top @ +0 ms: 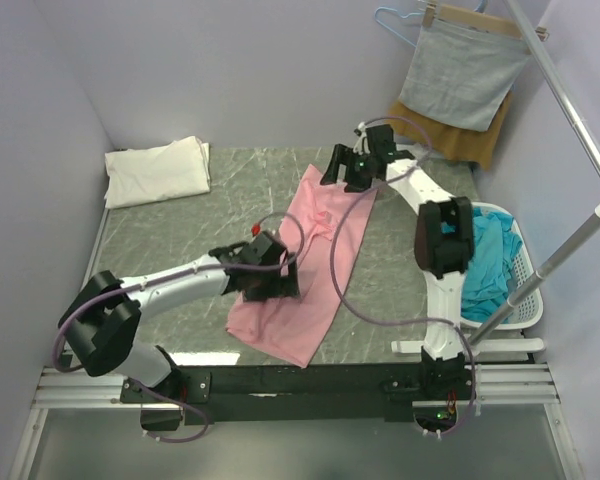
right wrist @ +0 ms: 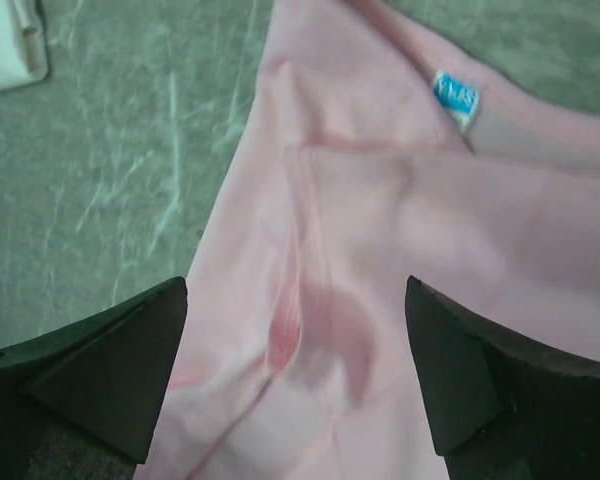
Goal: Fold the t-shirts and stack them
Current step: Rotate the tshirt 90 degrees
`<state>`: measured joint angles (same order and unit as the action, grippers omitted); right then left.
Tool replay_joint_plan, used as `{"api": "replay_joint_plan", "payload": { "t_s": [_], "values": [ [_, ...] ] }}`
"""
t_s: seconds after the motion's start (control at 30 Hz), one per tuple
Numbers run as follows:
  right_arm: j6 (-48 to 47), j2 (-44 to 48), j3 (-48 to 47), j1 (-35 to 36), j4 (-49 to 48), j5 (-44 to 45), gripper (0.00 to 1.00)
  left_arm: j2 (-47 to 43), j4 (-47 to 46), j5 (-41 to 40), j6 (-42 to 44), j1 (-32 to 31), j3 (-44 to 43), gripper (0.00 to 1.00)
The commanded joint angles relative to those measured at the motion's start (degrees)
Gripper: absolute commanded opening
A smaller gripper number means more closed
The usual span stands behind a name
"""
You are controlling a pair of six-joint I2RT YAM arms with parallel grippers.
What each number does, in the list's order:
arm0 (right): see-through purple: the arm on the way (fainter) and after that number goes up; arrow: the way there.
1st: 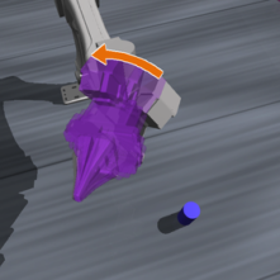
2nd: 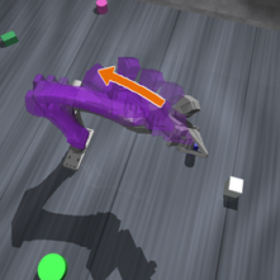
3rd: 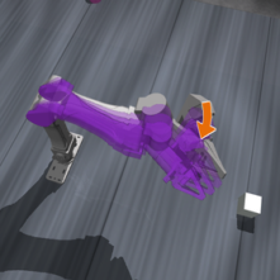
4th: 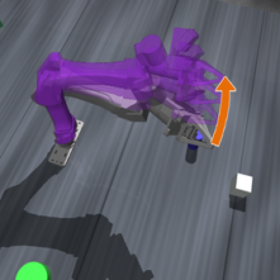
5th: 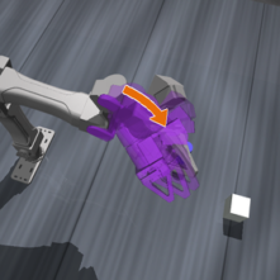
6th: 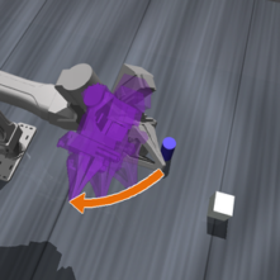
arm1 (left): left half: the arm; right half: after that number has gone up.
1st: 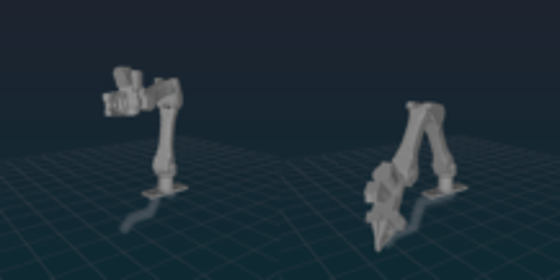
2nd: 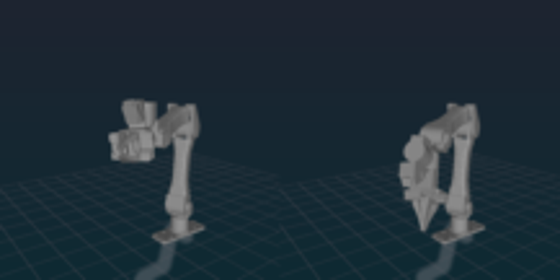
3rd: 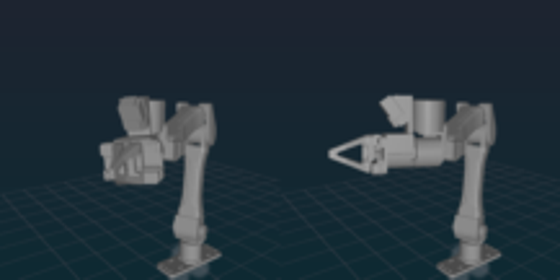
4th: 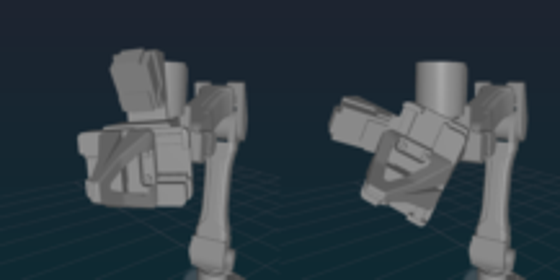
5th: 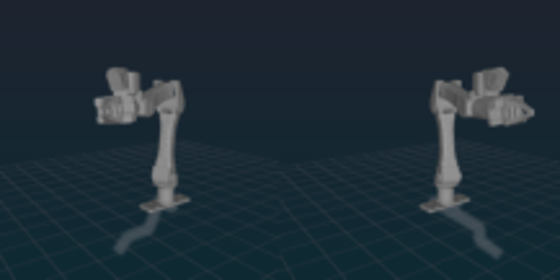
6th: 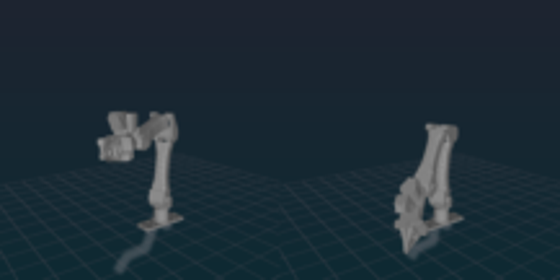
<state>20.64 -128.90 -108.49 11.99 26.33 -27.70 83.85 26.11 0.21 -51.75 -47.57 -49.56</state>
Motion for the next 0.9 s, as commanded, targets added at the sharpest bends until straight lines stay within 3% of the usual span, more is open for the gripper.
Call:
{"api": "replay_joint_plan", "payload": {
  "t_s": [0.0, 0.17, 0.3, 0.4, 0.57, 0.87],
  "values": [
    [-3.15, 21.12, 10.47, -1.18, -13.15, 10.96, 0.96, 3.41, 0.18, -10.67, 11.36, 3.35, -17.12, 0.99],
    [-1.40, 30.79, 20.93, -1.18, -9.45, 18.30, 0.96, 18.69, -5.98, -6.90, 21.32, 7.84, -38.30, 0.99],
    [1.77, 36.61, 30.95, -1.27, -11.73, 20.94, 0.96, 32.47, -3.27, -1.18, 23.88, 11.00, -55.59, 0.99],
    [2.82, 38.98, 35.44, -1.27, -9.90, 21.73, 0.96, 36.54, -4.39, 2.32, 23.10, 12.93, -59.59, 1.00],
    [3.53, 41.62, 42.03, -1.35, -9.80, 19.28, 0.96, 43.66, -7.83, 20.92, 23.18, 16.19, -64.60, 0.99],
    [4.67, 41.10, 51.00, 1.45, -12.97, 10.83, 0.96, 54.56, -17.40, 36.77, 23.36, 17.34, -69.53, 1.00]
  ]
}}
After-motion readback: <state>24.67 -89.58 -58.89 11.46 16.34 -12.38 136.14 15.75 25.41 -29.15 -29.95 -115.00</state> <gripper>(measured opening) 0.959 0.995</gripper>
